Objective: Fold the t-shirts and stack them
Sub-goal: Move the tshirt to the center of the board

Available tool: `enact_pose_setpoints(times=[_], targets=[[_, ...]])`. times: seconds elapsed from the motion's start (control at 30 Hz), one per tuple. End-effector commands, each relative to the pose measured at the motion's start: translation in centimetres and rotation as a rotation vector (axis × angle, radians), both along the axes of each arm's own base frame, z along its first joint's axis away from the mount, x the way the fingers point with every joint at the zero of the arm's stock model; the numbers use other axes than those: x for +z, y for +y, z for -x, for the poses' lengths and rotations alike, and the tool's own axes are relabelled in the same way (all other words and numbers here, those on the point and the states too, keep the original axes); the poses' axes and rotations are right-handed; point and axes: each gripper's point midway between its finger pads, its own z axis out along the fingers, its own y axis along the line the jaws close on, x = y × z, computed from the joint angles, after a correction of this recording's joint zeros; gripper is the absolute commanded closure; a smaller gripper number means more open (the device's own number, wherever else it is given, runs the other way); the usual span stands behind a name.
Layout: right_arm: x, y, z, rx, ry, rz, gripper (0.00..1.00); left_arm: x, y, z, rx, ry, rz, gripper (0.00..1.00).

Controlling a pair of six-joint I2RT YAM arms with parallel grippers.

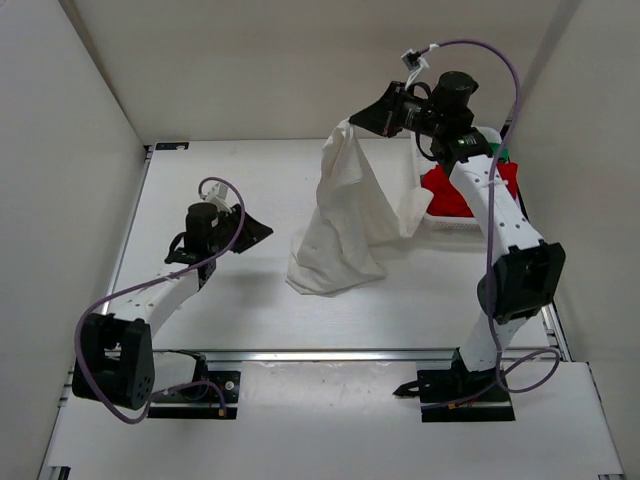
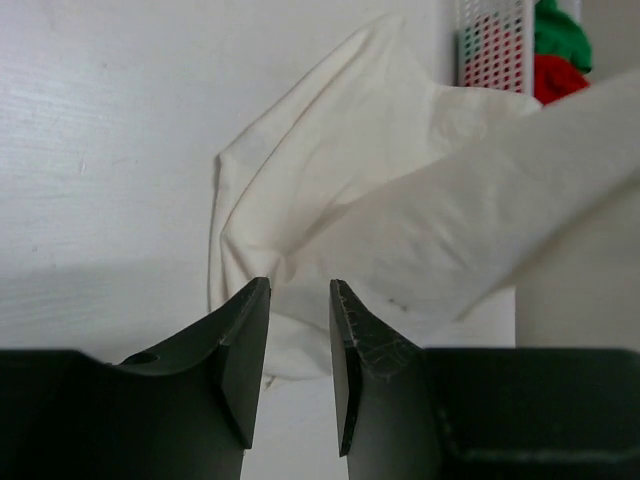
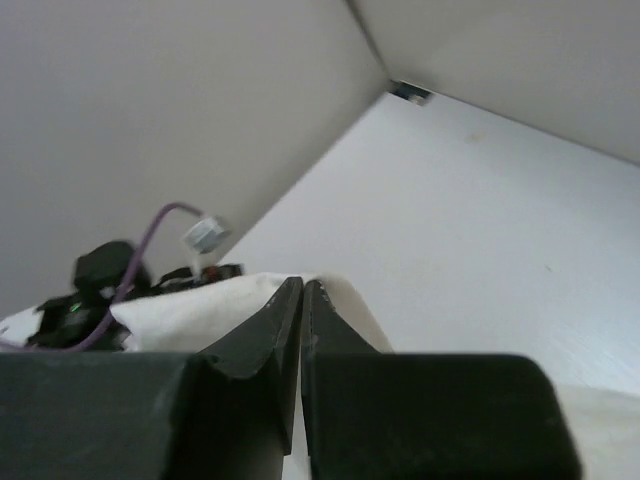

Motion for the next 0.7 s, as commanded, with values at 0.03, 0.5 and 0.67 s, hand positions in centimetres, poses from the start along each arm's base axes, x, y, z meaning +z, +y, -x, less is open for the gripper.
enact_pose_setpoints(times=[0.03, 0.5, 0.67], targets=[[-3.7, -4.7, -6.8, -0.201, 0.073, 0.058, 1.0, -3.6, -1.3, 0.9, -0.014, 0.068, -0.055, 0.59], [8.0, 4.9, 0.4, -0.033, -0.21, 0.087, 1.0, 1.0, 0.8, -0.6, 0.026, -0.009, 0.021, 0.57], [14.6, 5.5, 7.8, 0.092, -0.395, -0.002, 1.0, 3.9, 3.8, -1.1, 0.097, -0.068, 0.042, 0.57]])
